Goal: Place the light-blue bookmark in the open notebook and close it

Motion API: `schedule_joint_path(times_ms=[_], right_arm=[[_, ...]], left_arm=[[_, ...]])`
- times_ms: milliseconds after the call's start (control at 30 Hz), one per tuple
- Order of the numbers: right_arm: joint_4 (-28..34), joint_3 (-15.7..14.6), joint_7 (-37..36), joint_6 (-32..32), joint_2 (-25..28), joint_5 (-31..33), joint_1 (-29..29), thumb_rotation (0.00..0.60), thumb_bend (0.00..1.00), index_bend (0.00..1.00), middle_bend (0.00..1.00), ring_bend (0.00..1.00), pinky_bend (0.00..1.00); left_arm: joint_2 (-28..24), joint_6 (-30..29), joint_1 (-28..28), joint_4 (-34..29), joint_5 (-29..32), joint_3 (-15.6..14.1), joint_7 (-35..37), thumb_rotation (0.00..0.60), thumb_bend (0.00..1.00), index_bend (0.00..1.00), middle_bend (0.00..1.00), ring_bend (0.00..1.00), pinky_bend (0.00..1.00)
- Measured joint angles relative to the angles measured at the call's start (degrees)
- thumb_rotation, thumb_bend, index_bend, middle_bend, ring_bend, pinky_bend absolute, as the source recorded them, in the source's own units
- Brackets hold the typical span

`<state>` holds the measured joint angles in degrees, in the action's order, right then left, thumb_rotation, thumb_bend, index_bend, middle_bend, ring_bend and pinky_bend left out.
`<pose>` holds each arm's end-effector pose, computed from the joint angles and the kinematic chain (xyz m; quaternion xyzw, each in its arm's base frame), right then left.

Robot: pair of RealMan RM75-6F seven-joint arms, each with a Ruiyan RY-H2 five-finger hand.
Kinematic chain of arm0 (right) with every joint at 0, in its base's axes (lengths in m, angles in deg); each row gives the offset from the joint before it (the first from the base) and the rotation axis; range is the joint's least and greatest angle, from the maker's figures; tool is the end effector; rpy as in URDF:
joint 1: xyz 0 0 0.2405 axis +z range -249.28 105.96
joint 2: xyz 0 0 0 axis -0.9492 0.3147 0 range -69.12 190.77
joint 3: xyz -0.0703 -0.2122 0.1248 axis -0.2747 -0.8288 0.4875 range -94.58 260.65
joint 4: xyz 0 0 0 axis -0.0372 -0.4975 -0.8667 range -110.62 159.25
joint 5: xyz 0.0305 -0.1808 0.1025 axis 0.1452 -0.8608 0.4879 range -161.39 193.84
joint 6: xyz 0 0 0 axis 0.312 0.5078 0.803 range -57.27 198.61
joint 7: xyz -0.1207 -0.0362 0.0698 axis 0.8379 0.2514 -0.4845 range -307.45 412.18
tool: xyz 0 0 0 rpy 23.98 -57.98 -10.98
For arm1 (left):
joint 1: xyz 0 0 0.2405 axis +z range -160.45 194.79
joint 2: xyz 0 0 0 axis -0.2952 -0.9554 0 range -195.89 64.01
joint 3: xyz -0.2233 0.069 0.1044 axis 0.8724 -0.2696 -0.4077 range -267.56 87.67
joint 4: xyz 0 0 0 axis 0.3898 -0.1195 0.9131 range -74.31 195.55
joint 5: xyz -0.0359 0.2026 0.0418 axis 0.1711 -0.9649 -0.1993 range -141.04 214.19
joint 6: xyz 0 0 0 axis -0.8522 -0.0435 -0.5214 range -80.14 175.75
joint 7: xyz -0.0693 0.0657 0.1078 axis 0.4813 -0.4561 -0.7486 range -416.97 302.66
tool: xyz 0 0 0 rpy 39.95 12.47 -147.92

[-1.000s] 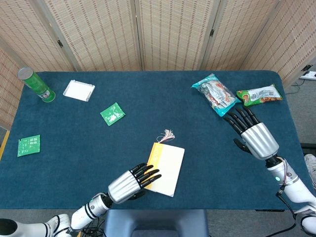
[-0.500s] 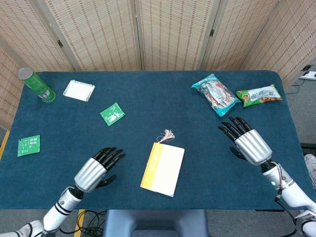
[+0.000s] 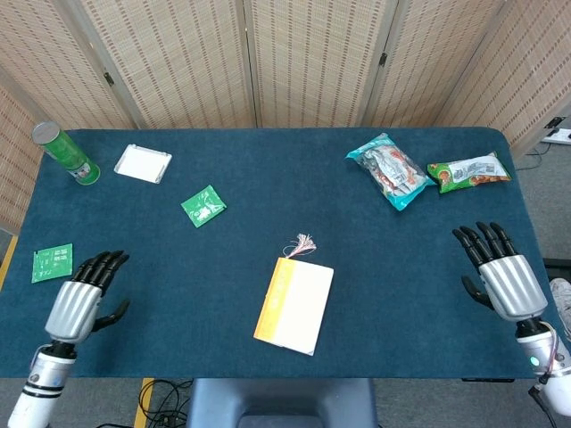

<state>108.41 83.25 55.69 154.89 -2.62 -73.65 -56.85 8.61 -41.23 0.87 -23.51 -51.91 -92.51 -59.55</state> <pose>-0.3011 -0.2287 0.1661 0.6853 -0.2658 0.3683 0.5693 -0.2782 0.2213 0.1062 -0.6500 -0.3195 -0.4435 0.5280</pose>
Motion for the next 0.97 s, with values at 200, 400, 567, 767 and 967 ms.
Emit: schedule_joint_path(times_ms=[200, 400, 567, 767, 967], right_arm=[[1.65, -1.08, 0.43, 4.07, 0.29, 1.45, -5.19, 0.6, 0.32, 0.03, 0.08, 0.0, 0.06], [2.14, -2.01, -0.12, 6.28, 0.04, 0.96, -8.23, 0.6, 0.32, 0.03, 0.08, 0.0, 0.06], [1.63, -1.97, -0.45, 7.08, -0.6, -0.57, -8.96, 0.6, 0.32, 0.03, 0.08, 0.0, 0.06], [1.63, -1.65, -0.46, 6.68, -1.12, -1.32, -9.21, 0.6, 0.32, 0.03, 0.08, 0.0, 0.06], [1.81, -1.19, -0.3, 6.24, -1.41, -1.44, -9.5, 0.6, 0.32, 0.03, 0.08, 0.0, 0.06]], left_arm=[[-3.11, -0.86, 4.07, -2.74, 1.59, -1.22, 0.55, 0.6, 0.37, 0.15, 0.15, 0.14, 0.22], [-4.91, -0.96, 7.07, -6.18, 2.01, -2.65, -0.88, 0.6, 0.37, 0.15, 0.15, 0.14, 0.22], [-5.3, -0.8, 8.19, -7.73, 2.13, -2.6, -2.36, 0.6, 0.37, 0.15, 0.15, 0.14, 0.22], [-4.98, -0.57, 8.88, -8.16, 2.05, -1.48, -3.02, 0.6, 0.37, 0.15, 0.15, 0.14, 0.22], [-4.55, -0.12, 9.41, -8.16, 2.5, -0.35, -3.53, 0.6, 0.37, 0.15, 0.15, 0.14, 0.22]])
